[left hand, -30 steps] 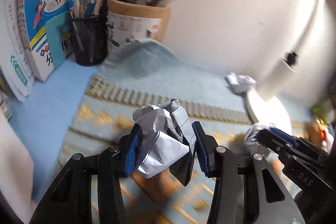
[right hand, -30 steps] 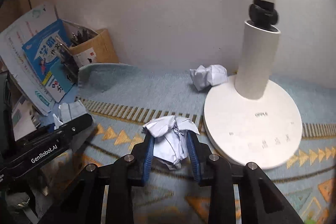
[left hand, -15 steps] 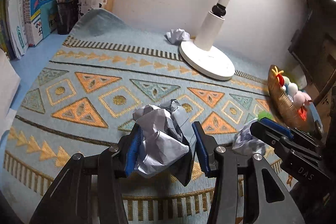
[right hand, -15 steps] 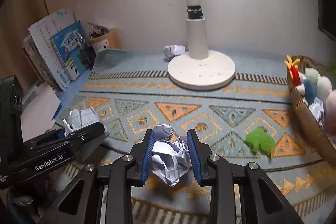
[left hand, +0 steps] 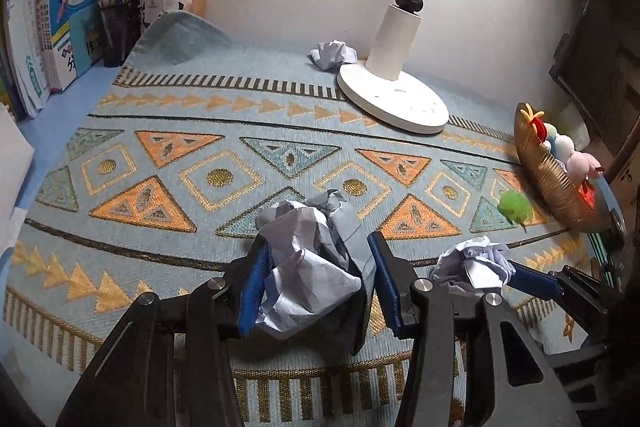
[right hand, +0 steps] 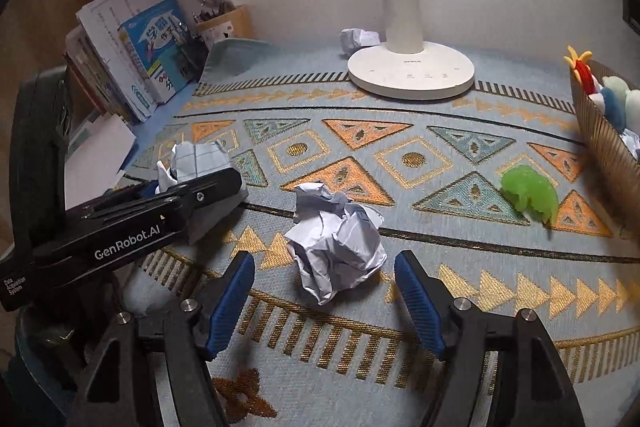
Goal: Organize objects
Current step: 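Carry both paper balls to the bowl and open both grippers, then move both grippers back toward the green plush dinosaur and lamp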
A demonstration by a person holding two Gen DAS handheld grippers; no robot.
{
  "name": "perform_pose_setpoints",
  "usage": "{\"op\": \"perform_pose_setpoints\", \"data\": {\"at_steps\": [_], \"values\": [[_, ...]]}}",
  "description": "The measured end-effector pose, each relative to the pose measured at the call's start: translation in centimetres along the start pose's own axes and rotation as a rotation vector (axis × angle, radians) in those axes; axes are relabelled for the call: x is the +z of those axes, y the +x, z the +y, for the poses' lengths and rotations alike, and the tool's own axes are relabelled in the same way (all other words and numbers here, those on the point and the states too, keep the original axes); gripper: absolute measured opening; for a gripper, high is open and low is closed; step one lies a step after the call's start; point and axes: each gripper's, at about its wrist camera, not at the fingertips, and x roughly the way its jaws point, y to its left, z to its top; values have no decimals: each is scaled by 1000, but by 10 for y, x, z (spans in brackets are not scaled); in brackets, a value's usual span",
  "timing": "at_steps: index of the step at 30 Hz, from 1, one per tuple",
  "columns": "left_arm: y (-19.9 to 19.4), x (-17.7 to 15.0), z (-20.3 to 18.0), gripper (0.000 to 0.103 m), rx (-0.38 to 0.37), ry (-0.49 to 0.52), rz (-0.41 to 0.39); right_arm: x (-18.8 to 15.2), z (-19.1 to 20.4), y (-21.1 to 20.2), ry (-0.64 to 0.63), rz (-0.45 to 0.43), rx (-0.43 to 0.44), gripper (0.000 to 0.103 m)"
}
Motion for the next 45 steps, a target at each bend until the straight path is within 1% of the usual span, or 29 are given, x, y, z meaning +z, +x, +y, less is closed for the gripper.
{"op": "perform_pose_setpoints", "data": {"at_steps": [2, 5, 6, 7, 8, 9, 11, 14, 16, 18, 22, 25, 28, 30, 31, 33, 35, 36, 37, 38, 39, 43, 45], "values": [[1, 0, 1, 46, -6, -7, 5, 1, 3, 3, -3, -1, -36, 71], [1, 1, 1, 46, -10, -9, 8, 6, -3, 9, 51, 6, -6, 71], [2, 1, 1, 46, -9, -8, 8, 8, -3, 11, 59, 10, -18, 70], [2, 1, 1, 46, -7, -6, 7, 8, -2, 15, 58, 21, -36, 56], [2, 1, 1, 46, -6, -4, 7, 7, -1, 19, 54, 40, -43, 50], [1, 1, 0, 46, -5, -2, 6, 7, 0, 18, 44, 33, -62, 46], [0, 0, -3, 46, 4, 7, -1, 6, 2, 11, 35, 8, -48, 45], [-5, -1, -17, 46, 15, 59, -13, 4, -2, -1, 51, -25, -56, 45], [-9, 3, -33, 46, -28, 91, -6, 5, -12, -12, 85, -42, -58, 45], [-16, 12, -55, 46, -88, 121, -20, 8, -28, -29, 117, -71, -79, 45], [-28, 36, -113, 46, -194, 220, -67, 20, -72, -83, 204, -188, -157, 45], [-26, 53, -162, 46, -265, 297, -81, 26, -109, -128, 283, -273, -245, 45], [-19, 69, -208, 46, -346, 339, -88, 29, -150, -168, 384, -334, -351, 45], [-7, 82, -235, 46, -390, 349, -78, 31, -179, -187, 456, -351, -423, 45], [-2, 86, -247, 46, -418, 352, -64, 33, -194, -193, 497, -343, -456, 45], [10, 92, -270, 46, -451, 368, -48, 35, -221, -199, 562, -323, -480, 45], [22, 91, -286, 53, -475, 388, -39, 35, -243, -198, 604, -307, -495, 46], [29, 89, -293, 57, -493, 398, -25, 35, -251, -195, 617, -298, -498, 48], [35, 87, -300, 72, -493, 409, -7, 36, -258, -190, 625, -287, -494, 53], [41, 85, -305, 80, -482, 414, 3, 36, -265, -184, 630, -269, -485, 58], [45, 83, -306, 87, -473, 415, 4, 33, -272, -180, 642, -252, -479, 68], [45, 75, -297, 87, -453, 413, 6, 22, -282, -173, 679, -243, -441, 68], [40, 74, -288, 87, -432, 415, -6, 17, -279, -175, 678, -247, -450, 68]]}}
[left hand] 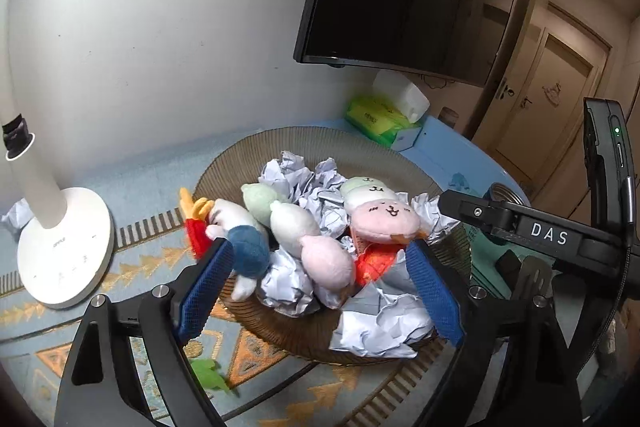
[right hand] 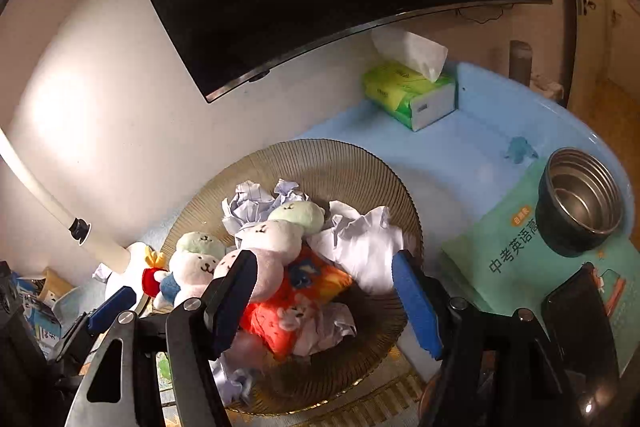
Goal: Organize objects
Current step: 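Move both grippers back toward the green plush dinosaur and lamp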
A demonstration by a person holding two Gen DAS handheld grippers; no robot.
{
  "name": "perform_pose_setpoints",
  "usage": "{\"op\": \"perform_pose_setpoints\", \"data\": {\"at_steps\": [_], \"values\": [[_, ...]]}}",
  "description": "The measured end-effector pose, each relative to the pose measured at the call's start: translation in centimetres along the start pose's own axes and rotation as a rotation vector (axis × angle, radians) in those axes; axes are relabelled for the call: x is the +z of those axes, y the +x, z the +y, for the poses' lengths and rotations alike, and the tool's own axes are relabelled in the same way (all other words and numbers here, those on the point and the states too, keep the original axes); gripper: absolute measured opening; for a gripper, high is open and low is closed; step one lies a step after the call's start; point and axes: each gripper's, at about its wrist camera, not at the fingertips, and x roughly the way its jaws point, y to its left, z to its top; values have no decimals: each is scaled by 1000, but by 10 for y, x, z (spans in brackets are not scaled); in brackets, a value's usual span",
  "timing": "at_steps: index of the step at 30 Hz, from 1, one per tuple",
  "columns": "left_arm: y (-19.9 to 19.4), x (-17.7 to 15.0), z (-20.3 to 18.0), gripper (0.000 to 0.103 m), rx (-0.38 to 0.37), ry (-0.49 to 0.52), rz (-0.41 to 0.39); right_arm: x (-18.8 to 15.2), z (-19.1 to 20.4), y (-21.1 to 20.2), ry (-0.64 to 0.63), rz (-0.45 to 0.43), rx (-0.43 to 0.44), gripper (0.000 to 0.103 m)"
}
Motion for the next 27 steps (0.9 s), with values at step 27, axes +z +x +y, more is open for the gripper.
{"op": "perform_pose_setpoints", "data": {"at_steps": [27], "values": [[-149, -156, 224, 87, 491, -459, -55, -161, 190, 17, -361, 89, 240, 69]]}}
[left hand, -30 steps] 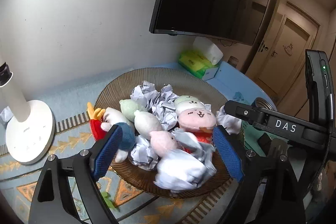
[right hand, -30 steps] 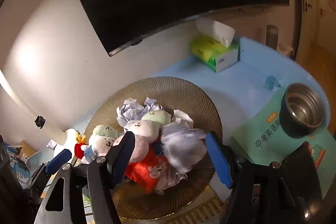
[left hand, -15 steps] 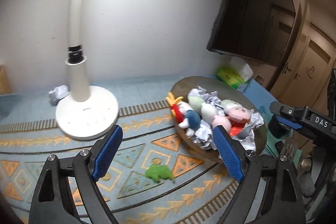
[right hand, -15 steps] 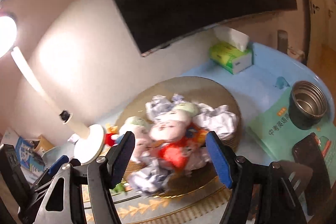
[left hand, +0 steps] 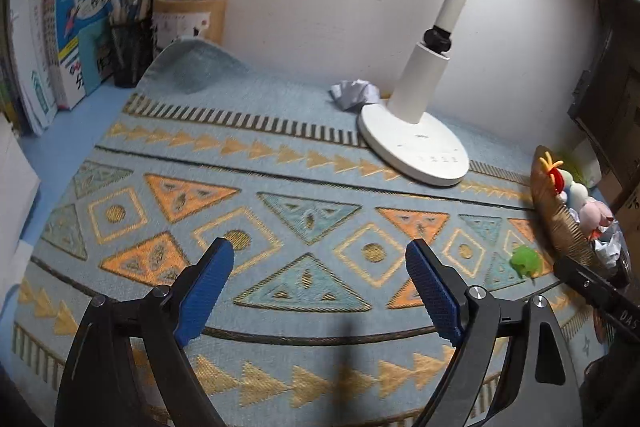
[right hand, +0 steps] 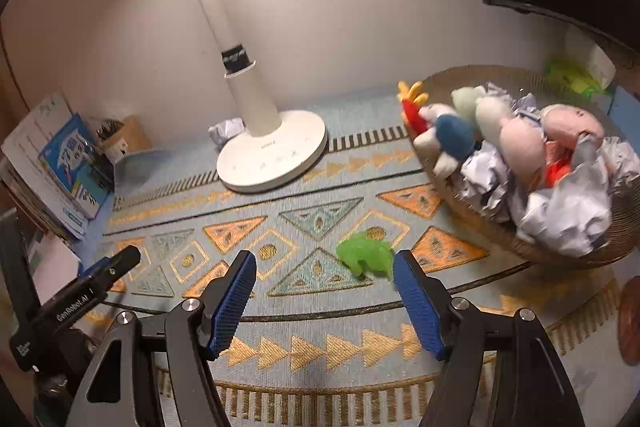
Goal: Organize objects
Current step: 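Move both grippers back toward the green plush dinosaur and lamp, then grasp the paper ball by the lamp base with the left gripper while the right grasps the green dinosaur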
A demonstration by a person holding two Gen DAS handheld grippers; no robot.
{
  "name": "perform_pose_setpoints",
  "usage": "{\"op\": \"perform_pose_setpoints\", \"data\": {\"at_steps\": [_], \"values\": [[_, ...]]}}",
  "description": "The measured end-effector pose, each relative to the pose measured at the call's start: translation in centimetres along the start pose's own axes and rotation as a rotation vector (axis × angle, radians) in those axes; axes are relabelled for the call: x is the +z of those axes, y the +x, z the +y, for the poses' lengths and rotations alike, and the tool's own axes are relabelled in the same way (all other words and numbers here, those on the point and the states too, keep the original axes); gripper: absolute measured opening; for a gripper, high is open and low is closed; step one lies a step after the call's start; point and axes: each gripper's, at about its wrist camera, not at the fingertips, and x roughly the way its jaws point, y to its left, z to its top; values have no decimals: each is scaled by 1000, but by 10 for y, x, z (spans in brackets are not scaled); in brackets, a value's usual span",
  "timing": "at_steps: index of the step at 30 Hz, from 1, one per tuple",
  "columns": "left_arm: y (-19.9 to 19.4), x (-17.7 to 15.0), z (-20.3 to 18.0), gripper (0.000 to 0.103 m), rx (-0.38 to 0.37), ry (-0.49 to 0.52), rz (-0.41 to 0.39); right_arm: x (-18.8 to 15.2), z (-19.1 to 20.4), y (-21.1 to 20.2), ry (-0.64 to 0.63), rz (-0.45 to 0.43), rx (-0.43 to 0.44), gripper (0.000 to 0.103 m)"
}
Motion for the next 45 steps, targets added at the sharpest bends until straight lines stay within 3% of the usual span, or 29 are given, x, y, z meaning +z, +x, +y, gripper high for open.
{"op": "perform_pose_setpoints", "data": {"at_steps": [1, 4, 6, 15, 23, 26, 29, 31, 34, 38, 40, 45], "values": [[5, 0, 4, 86, 10, -20, 33, -7, 3, 8, -9, -2, -11, 69], [5, 4, 8, 87, -19, -51, 16, -19, 5, 27, -24, 40, -59, 69], [9, 3, 6, 87, -37, -43, 44, -16, -4, 29, 7, 44, -44, 69], [7, -4, -9, 87, 3, 35, 19, -13, -29, 29, 131, 58, -57, 69], [9, 2, -10, 87, -3, 29, 57, -3, -25, 41, 97, 100, -122, 69], [12, 24, -10, 87, -51, 8, 71, 10, -25, 47, 78, 112, -152, 69], [23, 62, -19, 87, -60, 49, 37, 12, -33, 54, 111, 131, -153, 69], [39, 87, -24, 87, -50, 71, 0, 7, -36, 57, 135, 120, -160, 69], [79, 116, -30, 87, -54, 79, 8, 6, -29, 57, 103, 100, -200, 69], [130, 137, -31, 87, -71, 56, 34, 7, -25, 59, 78, 95, -222, 68], [150, 144, -31, 87, -84, 33, 52, 8, -23, 62, 69, 99, -222, 62], [177, 154, -39, 87, -90, 45, 84, 8, -19, 62, 43, 95, -218, 57]]}}
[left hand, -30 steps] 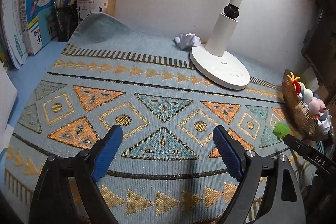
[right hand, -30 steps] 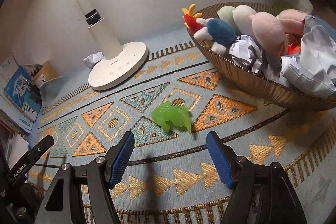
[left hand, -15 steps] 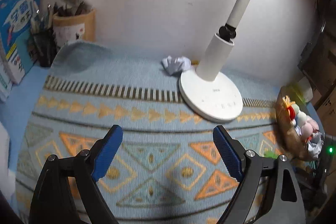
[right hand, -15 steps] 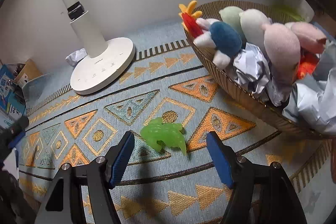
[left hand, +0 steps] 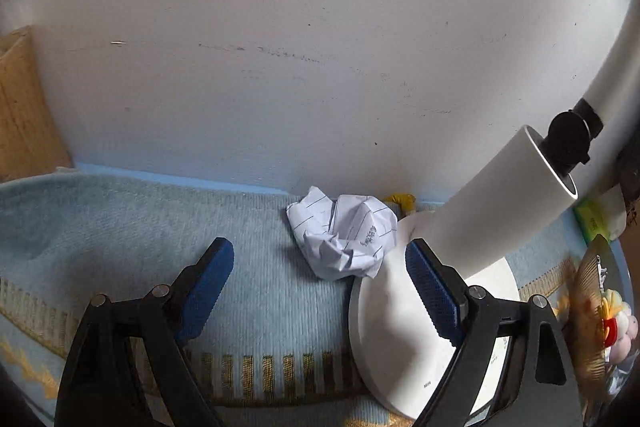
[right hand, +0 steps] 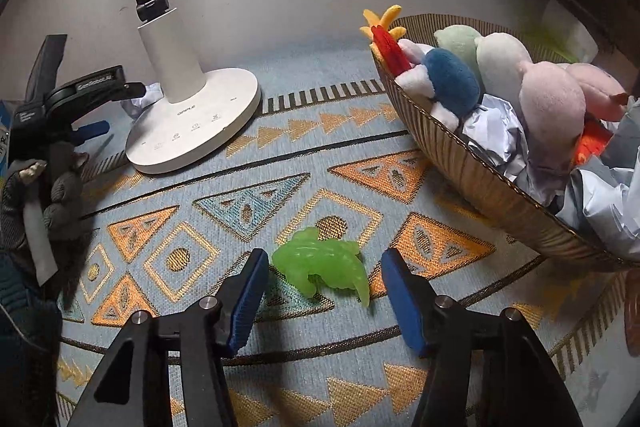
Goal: Organize objects
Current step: 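Grasp the paper ball by the lamp base with the left gripper while the right grasps the green dinosaur, then lift the paper ball and green dinosaur off the rug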
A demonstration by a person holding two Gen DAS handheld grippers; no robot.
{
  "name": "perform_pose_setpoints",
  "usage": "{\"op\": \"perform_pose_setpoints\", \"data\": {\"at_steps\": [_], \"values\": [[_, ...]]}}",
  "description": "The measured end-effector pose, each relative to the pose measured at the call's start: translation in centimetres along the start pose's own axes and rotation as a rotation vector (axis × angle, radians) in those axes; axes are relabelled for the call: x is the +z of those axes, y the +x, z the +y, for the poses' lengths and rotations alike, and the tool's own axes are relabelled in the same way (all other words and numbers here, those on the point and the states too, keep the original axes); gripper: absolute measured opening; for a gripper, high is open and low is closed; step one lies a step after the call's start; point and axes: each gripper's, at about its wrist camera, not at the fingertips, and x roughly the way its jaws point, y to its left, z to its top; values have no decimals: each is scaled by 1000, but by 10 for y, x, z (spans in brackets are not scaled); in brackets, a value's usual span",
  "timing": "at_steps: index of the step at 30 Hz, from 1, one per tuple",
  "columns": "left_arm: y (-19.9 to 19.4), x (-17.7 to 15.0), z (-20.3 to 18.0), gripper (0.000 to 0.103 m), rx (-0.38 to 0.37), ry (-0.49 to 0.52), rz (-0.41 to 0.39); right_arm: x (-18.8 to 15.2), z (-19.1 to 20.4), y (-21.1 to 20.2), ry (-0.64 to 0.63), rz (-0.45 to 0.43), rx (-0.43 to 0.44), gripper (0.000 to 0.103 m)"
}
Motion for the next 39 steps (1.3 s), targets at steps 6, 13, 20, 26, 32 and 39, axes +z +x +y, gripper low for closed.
{"op": "perform_pose_setpoints", "data": {"at_steps": [6, 13, 20, 26, 32, 39], "values": [[10, 1, -8, 75, 27, 12, 14, 0, 1, 0, -6, -1, -17, 57], [3, -7, -15, 45, -14, 57, 5, 0, 10, 1, -51, -4, -16, 45], [-11, -14, -9, 33, 3, 32, -41, -2, 10, 0, -62, -6, -2, 43], [-49, -39, 8, 32, -2, -18, -55, -3, 10, -9, -74, -39, 40, 43], [-110, -85, 10, 32, -4, -15, -60, -5, 8, -13, -63, -44, 82, 43], [-141, -128, -2, 32, 13, -25, -48, -5, 9, -13, -60, -29, 109, 43]]}}
